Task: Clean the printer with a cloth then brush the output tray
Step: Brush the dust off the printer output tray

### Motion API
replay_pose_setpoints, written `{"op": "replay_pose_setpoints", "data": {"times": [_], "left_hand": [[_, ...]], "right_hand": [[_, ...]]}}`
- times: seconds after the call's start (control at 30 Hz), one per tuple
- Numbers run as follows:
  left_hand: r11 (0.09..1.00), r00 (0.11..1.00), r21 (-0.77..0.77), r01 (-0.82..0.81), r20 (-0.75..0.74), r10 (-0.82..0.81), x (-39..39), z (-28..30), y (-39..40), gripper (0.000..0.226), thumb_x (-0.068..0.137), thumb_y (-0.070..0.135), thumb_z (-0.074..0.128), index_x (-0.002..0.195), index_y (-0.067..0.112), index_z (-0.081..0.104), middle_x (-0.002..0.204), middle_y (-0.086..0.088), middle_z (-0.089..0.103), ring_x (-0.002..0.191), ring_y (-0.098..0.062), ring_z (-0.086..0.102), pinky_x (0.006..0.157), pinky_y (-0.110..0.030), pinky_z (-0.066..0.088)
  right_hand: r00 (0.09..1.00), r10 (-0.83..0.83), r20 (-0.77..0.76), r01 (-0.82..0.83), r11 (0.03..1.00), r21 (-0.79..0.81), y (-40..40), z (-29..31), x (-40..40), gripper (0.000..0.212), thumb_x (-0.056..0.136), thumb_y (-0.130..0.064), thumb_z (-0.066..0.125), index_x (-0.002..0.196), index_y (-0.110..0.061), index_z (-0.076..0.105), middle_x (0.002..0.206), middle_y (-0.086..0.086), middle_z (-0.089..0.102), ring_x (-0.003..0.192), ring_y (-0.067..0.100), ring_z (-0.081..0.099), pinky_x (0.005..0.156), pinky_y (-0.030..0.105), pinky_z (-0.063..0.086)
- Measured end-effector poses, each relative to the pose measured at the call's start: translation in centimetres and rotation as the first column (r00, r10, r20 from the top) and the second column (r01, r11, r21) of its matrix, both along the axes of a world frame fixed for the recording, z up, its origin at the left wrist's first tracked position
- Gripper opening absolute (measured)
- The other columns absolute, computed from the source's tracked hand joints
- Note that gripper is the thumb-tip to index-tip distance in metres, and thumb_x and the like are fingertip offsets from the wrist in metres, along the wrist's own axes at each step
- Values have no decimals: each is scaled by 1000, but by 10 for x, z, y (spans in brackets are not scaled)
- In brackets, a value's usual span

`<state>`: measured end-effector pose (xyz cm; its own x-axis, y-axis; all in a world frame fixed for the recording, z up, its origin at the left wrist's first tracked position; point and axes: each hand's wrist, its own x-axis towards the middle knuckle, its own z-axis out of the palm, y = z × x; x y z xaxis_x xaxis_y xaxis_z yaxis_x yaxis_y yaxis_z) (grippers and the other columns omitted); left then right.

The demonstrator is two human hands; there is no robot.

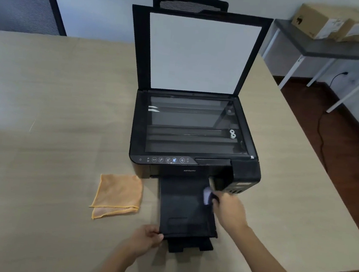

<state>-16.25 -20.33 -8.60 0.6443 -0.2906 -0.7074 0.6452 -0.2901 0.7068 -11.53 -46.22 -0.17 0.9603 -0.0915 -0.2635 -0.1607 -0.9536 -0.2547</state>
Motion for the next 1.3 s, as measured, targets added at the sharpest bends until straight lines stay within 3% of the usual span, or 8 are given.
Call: {"op": "replay_pose_setpoints", "data": {"times": [0.17,0.43,0.57,0.63,0.8,1.0,1.17,1.3], "left_hand": [[999,1000,35,-25,15,24,-1,3,-2,30,92,3,55,67,18,61,55,11,62,63,-4,55,67,-17,47],[998,1000,70,1,28,-3,0,9,-4,29,92,2,53,67,17,58,60,7,57,60,-1,55,62,-12,44],[997,1000,79,17,8,-18,0,10,-4,20,94,2,51,79,12,61,72,0,57,67,-9,53,63,-14,47],[996,1000,84,14,3,-14,0,10,-3,16,93,3,52,81,9,59,75,-4,55,70,-11,53,65,-15,47],[995,999,89,37,20,-39,2,13,-3,12,91,8,57,79,11,58,72,-4,56,64,-10,52,61,-14,43],[1000,1000,30,7,-2,-7,-1,22,-1,6,83,11,58,79,10,62,84,-12,53,81,-21,50,79,-33,42],[996,996,-20,-87,21,87,-12,35,17,6,88,15,65,93,13,67,83,-1,64,67,-2,57,61,-9,43],[882,918,-255,-398,-97,386,-21,40,51,32,83,9,70,113,15,62,107,-12,69,88,-22,70,70,-31,56]], "right_hand": [[882,409,-234,-374,909,182,12,10,-33,25,85,-24,54,104,-22,71,104,1,72,96,20,61,82,30,46],[868,370,-331,-224,887,404,54,4,-54,32,83,-30,59,113,-27,69,115,-9,70,109,14,57,97,26,43],[904,90,-417,-95,995,8,8,12,-41,24,71,-17,65,94,-12,71,101,13,67,98,29,64,73,29,48],[930,87,-358,-112,993,-48,13,17,-40,24,72,-17,66,95,-10,70,101,16,66,98,32,63,72,32,47],[978,156,-138,-109,948,299,56,2,-35,34,90,-21,54,122,-21,65,123,1,66,115,19,58,99,25,40],[989,-139,-45,139,990,6,17,23,-29,23,83,-7,54,96,-13,72,91,12,71,86,30,65,71,33,49],[997,-73,7,64,907,417,87,25,-40,16,81,-23,70,94,-24,61,90,-9,68,88,14,61,72,20,43],[993,76,-96,-13,843,538,140,6,-33,13,77,-21,70,86,-23,61,89,-10,62,88,9,54,66,10,36]]}}
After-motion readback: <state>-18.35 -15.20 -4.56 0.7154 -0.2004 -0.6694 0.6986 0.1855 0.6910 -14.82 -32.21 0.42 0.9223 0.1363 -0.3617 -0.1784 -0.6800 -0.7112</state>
